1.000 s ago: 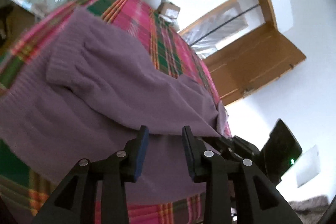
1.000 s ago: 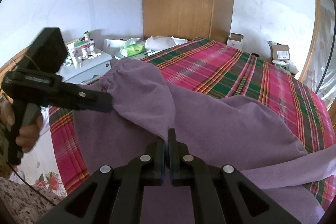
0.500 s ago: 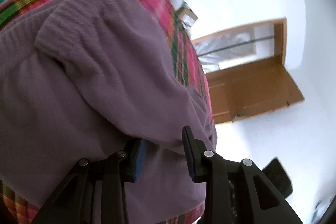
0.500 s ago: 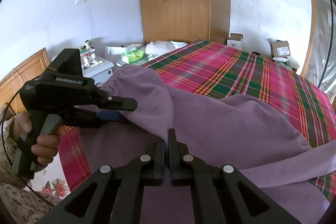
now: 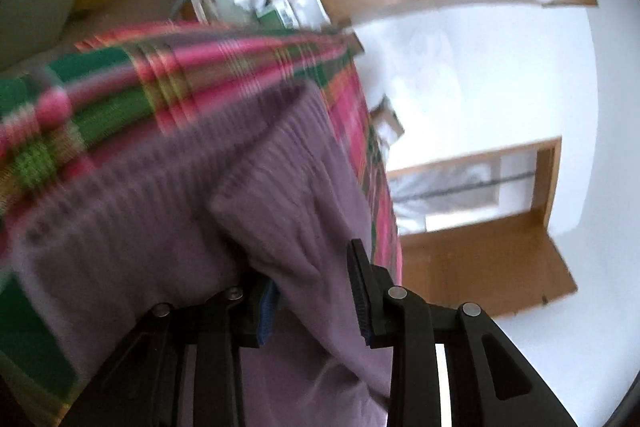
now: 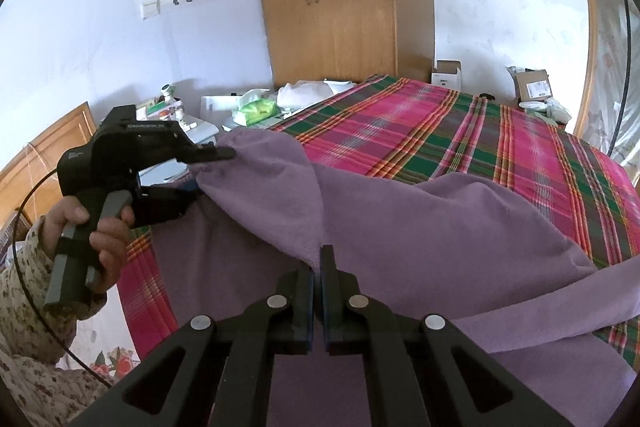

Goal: Fold clothes

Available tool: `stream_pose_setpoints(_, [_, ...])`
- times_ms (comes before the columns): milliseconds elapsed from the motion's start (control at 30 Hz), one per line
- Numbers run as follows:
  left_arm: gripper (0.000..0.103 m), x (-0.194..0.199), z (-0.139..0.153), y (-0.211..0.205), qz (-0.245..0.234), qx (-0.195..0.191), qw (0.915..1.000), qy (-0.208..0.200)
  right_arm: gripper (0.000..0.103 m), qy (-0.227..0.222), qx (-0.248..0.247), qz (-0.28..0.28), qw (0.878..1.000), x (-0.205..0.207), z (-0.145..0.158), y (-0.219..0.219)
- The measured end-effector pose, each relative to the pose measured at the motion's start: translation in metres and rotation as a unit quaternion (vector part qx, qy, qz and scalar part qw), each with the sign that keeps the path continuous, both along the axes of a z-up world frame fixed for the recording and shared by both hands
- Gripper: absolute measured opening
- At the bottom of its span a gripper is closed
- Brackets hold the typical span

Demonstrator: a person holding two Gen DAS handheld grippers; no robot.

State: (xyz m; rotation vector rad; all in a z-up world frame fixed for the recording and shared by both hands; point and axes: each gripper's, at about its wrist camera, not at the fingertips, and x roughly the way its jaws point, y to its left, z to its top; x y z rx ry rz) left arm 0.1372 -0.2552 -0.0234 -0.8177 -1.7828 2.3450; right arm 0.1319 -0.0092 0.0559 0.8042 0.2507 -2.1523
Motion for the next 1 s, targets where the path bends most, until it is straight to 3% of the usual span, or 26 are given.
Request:
stream_pose_setpoints(167, [0.032, 0.009, -0.001, -0.014, 0.031, 0.002, 0.9995, -0.001, 0.003, 0.008, 0.012, -0.003, 1.000, 0.002, -0.002, -0.003])
stream_pose_setpoints(233, [0.026, 0.011, 0.000, -0.017, 0.035, -0.008, 0.9993, -0.003, 0.003, 0.011, 0.017, -0.003, 1.000, 0.003, -0.003, -0.005])
stream_pose_setpoints(267, [0.018, 0.011, 0.001, -0.017, 0.035, -0.017, 0.9992, -0.005, 0.003, 0.011, 0.018, -0.003, 1.000, 0.004, -0.003, -0.006])
stream_pose_setpoints(400, [0.010, 0.016, 0.006, -0.021, 0.035, -0.034, 0.9988, 0.000, 0.003, 0.020, 0.023, -0.004, 1.000, 0.007, -0.002, -0.008])
stream_pose_setpoints(533, [0.010, 0.025, 0.019, -0.030, 0.039, -0.034, 0.9985, 0.019, 0.003, 0.046, 0.030, -0.006, 0.998, 0.012, 0.006, -0.010])
stream_pose_setpoints(733, [0.010, 0.029, 0.058, -0.031, 0.030, -0.077, 0.9949, 0.057, 0.003, 0.080, 0.005, -0.013, 0.997, 0.020, 0.034, -0.005])
stream_pose_setpoints(1000, [0.010, 0.043, 0.061, -0.031, 0.020, -0.103, 0.9938, 0.037, 0.003, 0.119, 0.028, 0.010, 0.992, 0.050, 0.046, -0.009])
